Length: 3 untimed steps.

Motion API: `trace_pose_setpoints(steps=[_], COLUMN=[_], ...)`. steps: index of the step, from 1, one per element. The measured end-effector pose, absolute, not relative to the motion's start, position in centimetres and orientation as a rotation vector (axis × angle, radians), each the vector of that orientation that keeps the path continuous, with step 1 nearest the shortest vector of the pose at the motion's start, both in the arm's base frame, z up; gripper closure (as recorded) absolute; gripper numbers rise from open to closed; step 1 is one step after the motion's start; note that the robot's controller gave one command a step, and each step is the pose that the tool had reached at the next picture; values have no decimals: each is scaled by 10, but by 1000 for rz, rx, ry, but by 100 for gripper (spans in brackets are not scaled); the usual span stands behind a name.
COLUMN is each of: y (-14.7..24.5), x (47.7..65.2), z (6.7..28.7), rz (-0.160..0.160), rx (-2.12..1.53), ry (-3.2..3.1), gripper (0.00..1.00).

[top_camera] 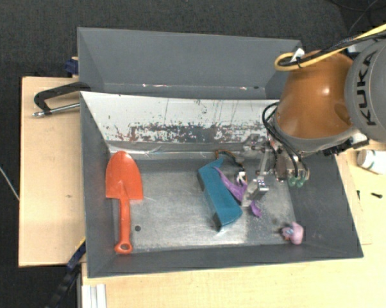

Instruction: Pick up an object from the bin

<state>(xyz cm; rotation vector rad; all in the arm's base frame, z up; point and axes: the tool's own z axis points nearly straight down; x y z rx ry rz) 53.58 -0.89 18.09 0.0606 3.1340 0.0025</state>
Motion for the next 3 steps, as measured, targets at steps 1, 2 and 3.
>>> trace_pose_setpoints(steps=[1,2,3], y=[-56,-45,-53], x=[507,512,508], z=[160,140,91], rz=[2,2,1], rx=[258,525,729], ry=[3133,3096,3055], gripper=[0,0,0])
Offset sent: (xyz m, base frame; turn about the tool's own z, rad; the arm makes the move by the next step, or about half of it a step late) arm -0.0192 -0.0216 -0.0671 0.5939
